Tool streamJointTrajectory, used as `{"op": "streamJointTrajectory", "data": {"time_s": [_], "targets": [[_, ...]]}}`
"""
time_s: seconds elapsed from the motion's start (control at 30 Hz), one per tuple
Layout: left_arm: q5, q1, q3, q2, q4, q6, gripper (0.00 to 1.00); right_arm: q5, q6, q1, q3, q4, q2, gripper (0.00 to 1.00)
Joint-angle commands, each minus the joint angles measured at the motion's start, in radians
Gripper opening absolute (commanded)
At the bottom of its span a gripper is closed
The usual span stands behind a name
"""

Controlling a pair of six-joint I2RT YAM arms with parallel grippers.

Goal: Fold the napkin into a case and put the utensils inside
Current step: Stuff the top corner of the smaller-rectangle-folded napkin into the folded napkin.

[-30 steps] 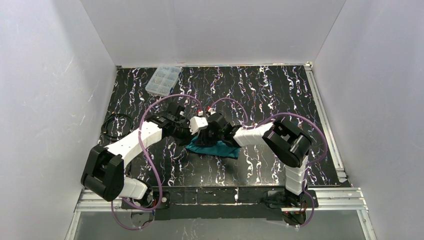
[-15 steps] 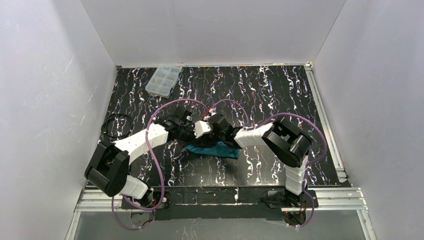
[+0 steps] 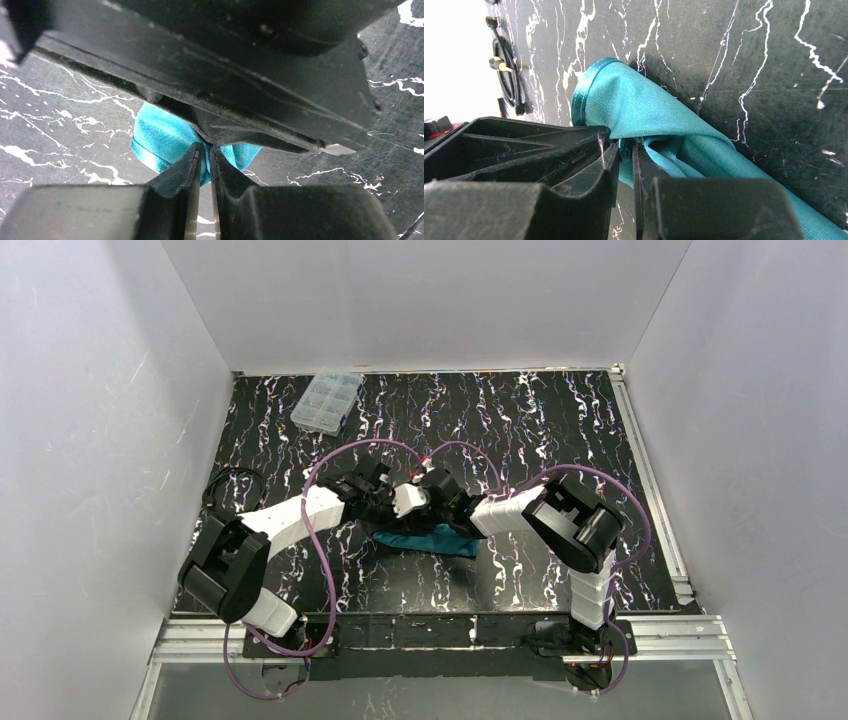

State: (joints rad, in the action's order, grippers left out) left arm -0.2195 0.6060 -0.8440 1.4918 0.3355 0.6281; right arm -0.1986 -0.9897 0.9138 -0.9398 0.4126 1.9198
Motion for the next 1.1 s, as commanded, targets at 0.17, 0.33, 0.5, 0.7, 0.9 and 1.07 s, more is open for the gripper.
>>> {"op": "streamJointTrajectory", "data": {"time_s": [0.17, 0.33, 0.5, 0.7, 0.9, 1.07], "targets": [[0.021, 0.022, 0.001, 0.010, -0.011, -0.020, 0.02, -0.015, -0.021, -0.007, 0.012, 0.030, 0.015, 0.25], [0.051, 0.038, -0.002, -0.016, 0.014, -0.030, 0.00, -0.018, -0.026, -0.007, 0.015, 0.033, 0.021, 0.25], [0.069, 0.060, 0.001, -0.040, 0.023, -0.036, 0.09, -0.025, -0.035, -0.007, 0.013, 0.041, 0.034, 0.25], [0.085, 0.084, 0.013, -0.030, 0.001, -0.006, 0.07, -0.022, -0.042, -0.007, 0.023, 0.051, 0.029, 0.25], [0.111, 0.094, 0.041, -0.026, -0.039, 0.025, 0.00, -0.024, -0.055, -0.008, 0.032, 0.073, 0.031, 0.26], [0.105, 0.095, 0.045, -0.025, -0.054, 0.014, 0.00, -0.030, -0.072, -0.008, 0.044, 0.105, 0.036, 0.27]]}}
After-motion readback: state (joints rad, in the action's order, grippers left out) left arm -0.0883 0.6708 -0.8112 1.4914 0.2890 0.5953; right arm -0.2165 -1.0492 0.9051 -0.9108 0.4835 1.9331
